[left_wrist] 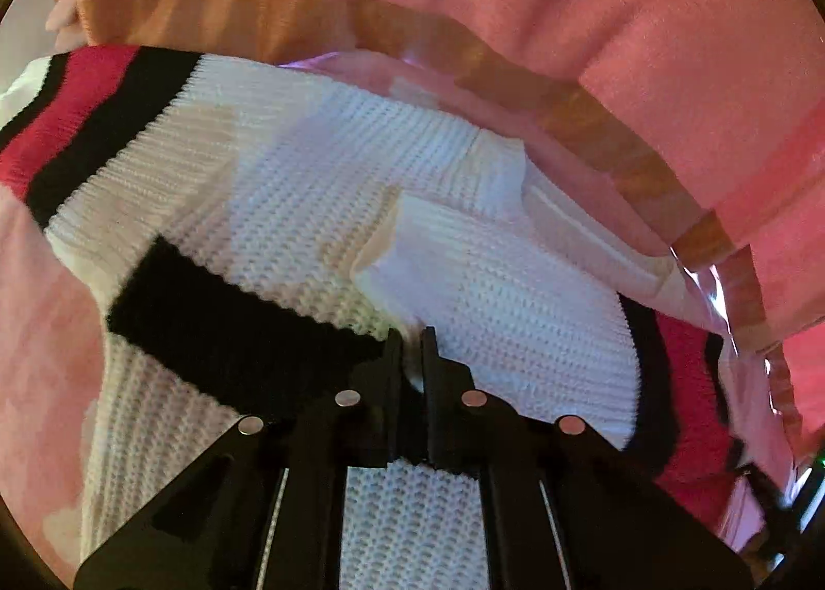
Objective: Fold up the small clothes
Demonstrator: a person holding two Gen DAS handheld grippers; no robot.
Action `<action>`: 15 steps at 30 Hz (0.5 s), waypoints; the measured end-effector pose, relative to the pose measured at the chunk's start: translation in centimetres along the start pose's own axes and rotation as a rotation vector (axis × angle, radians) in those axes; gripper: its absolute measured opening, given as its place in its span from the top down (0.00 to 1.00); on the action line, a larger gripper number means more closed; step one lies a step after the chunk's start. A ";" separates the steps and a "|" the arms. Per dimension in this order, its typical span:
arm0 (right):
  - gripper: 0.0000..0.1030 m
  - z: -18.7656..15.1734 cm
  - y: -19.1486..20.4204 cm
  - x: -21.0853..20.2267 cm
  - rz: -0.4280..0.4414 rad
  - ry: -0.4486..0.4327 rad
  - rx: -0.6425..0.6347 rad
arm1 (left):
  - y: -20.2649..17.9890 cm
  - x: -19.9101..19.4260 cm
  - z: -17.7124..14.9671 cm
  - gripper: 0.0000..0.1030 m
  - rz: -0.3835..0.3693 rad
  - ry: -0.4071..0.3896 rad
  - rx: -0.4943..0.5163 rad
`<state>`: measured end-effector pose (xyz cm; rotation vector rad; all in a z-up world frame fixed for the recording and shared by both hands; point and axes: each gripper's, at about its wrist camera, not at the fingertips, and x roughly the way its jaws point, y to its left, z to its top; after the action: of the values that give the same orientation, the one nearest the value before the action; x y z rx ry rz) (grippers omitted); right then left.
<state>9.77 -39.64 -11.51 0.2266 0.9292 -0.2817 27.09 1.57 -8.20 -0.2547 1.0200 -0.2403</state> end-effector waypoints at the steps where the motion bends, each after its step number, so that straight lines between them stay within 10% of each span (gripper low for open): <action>1: 0.89 -0.2 0.3 0.3 -0.017 -0.010 -0.017 | -0.2 0.1 0.1 0.94 0.006 -0.007 0.009; 7: 0.79 0.0 1.5 -0.9 -0.001 0.042 -0.004 | 0.5 0.3 0.3 0.93 -0.010 -0.015 -0.004; 11: 0.73 0.0 3.5 -6.5 -0.048 -0.091 -0.079 | 1.0 0.1 0.2 0.93 -0.016 -0.017 -0.007; 15: 0.73 1.4 5.4 -6.6 0.117 -0.109 -0.008 | 1.1 0.1 0.1 0.93 0.006 -0.022 -0.012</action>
<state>8.91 -34.09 -4.98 0.2543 0.8064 -0.1808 27.27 2.56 -8.55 -0.2641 1.0005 -0.2253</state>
